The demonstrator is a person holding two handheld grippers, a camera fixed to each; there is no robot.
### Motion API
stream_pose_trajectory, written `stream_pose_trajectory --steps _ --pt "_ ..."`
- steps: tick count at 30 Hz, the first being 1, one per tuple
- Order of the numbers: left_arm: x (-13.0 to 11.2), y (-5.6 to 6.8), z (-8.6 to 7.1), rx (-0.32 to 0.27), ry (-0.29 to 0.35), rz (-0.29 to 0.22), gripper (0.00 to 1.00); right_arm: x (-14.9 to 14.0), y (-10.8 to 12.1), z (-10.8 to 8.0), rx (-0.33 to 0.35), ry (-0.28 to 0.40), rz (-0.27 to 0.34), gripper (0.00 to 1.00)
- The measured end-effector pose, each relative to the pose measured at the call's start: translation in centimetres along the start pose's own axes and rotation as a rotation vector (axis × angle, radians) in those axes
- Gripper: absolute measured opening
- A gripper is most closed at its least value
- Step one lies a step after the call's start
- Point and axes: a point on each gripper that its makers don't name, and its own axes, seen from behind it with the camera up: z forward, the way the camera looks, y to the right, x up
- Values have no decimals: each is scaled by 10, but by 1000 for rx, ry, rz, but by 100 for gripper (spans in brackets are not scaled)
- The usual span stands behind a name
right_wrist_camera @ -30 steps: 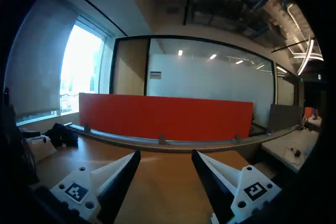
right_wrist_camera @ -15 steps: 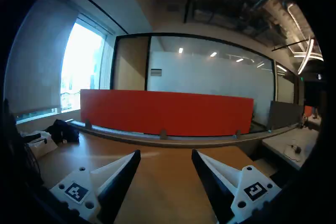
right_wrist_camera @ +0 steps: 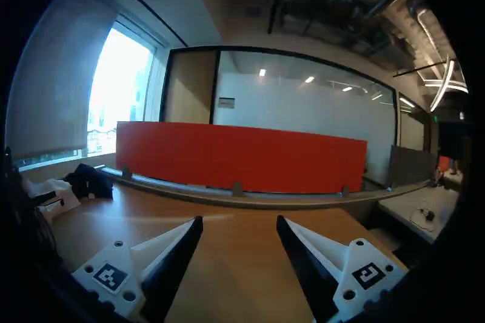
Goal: Fold towel
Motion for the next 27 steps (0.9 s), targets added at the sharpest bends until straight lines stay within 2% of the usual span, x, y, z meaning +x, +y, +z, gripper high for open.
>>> stream_pose_trajectory --steps 12,23,27 --pt "-15 -9 2 13 11 1 94 -5 -11 2 18 10 -11 94" --pt "-26 -3 5 7 -16 57 94 -15 -4 2 12 3 -3 94" --pt "-26 -3 5 5 -20 58 94 -18 -3 2 13 3 0 94"
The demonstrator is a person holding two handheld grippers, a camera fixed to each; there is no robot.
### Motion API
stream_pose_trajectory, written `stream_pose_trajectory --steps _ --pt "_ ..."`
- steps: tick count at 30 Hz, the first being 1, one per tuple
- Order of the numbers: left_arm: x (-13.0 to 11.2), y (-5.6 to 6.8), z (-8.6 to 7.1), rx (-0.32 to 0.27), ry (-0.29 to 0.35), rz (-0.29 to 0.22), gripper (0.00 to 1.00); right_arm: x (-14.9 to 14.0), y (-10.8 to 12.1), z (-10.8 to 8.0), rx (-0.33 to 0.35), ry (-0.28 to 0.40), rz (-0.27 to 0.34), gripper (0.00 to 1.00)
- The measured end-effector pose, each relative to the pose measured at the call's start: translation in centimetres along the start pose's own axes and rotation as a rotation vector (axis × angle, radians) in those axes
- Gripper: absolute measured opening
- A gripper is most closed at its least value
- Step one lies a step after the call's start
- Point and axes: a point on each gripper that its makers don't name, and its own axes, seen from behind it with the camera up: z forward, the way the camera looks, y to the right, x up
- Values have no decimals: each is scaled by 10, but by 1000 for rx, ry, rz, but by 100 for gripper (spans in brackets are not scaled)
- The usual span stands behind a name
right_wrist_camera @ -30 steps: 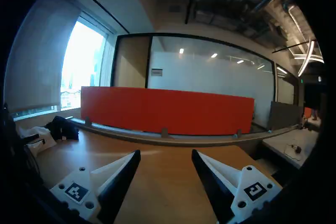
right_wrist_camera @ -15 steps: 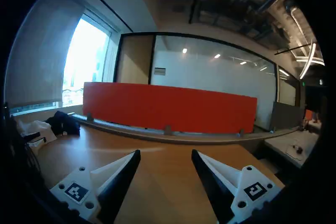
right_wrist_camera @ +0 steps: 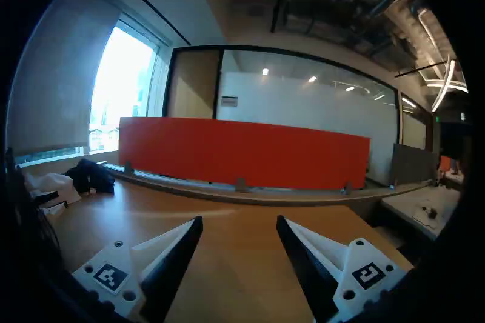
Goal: Fold towel
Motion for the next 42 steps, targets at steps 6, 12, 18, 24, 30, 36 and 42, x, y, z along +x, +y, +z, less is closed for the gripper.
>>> stream_pose_trajectory --steps 6,12,18,24,30,36,42 --pt "0 1 -1 0 0 4 94 1 3 5 -4 13 3 94" --pt "-1 0 0 0 0 4 94 2 13 8 -17 36 9 94" --pt "-1 0 0 0 0 6 94 -12 28 12 -40 48 41 94" --pt "-1 0 0 0 0 5 94 -29 43 15 -58 56 66 94" --pt "-1 1 -1 0 0 6 94 -57 52 18 -65 42 72 94" --pt "-2 0 -1 0 0 6 94 -83 53 20 -58 37 53 94" --pt "-2 0 -1 0 0 6 94 -104 59 20 -72 30 46 94"
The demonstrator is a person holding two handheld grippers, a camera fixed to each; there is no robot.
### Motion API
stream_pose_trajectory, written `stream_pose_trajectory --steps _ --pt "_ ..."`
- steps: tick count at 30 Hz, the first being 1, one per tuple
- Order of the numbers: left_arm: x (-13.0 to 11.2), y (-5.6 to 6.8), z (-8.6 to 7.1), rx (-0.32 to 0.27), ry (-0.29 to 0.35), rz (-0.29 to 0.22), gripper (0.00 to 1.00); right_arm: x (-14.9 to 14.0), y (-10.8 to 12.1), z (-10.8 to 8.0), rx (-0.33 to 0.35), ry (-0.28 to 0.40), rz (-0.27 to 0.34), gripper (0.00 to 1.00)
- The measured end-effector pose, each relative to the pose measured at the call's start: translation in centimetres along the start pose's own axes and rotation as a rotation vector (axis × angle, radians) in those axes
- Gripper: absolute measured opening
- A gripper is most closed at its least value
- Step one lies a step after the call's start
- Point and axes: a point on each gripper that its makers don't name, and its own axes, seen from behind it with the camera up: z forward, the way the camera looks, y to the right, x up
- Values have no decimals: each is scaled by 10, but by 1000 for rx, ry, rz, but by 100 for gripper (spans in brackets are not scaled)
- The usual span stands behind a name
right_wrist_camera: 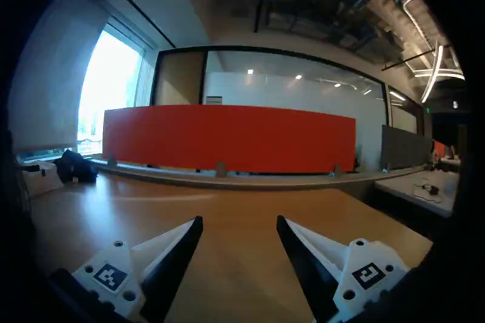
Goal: Fold towel
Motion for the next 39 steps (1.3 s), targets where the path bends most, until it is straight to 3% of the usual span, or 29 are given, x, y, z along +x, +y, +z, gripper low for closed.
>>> stream_pose_trajectory --steps 12,39 --pt "0 0 0 0 0 0 94 -11 15 0 -24 12 47 94" --pt "0 -1 0 0 0 -1 94 -3 5 -7 5 36 43 94"
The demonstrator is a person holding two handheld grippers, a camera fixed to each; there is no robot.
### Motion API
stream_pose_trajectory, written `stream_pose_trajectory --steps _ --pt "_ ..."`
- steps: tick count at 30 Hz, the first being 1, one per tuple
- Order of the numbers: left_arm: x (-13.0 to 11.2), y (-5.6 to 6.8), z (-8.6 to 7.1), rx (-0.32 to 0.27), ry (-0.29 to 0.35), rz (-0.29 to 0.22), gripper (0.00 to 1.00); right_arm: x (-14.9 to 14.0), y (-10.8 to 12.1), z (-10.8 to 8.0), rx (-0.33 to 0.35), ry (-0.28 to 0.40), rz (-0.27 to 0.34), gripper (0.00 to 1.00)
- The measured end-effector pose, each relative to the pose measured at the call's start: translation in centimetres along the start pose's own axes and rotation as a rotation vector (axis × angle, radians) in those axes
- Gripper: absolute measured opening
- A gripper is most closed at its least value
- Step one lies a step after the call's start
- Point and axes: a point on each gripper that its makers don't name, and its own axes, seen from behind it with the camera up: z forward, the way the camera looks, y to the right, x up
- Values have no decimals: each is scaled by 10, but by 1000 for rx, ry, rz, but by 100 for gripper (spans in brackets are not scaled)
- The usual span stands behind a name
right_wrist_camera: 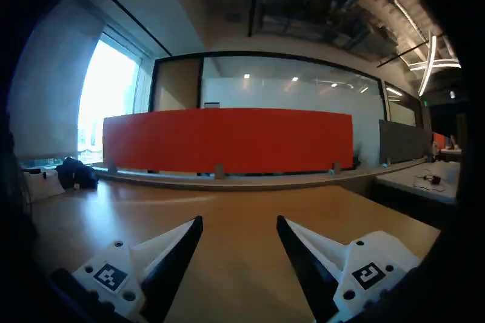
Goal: Fold towel
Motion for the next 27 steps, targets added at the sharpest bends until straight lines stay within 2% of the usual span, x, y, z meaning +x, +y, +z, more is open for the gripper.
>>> stream_pose_trajectory --steps 6,10,27 --pt "0 1 0 0 0 0 94 0 0 1 3 0 -1 94" --pt "0 0 0 0 0 0 94 0 0 1 2 0 0 100" --pt "2 0 0 0 0 0 94 -1 0 1 2 0 0 100"
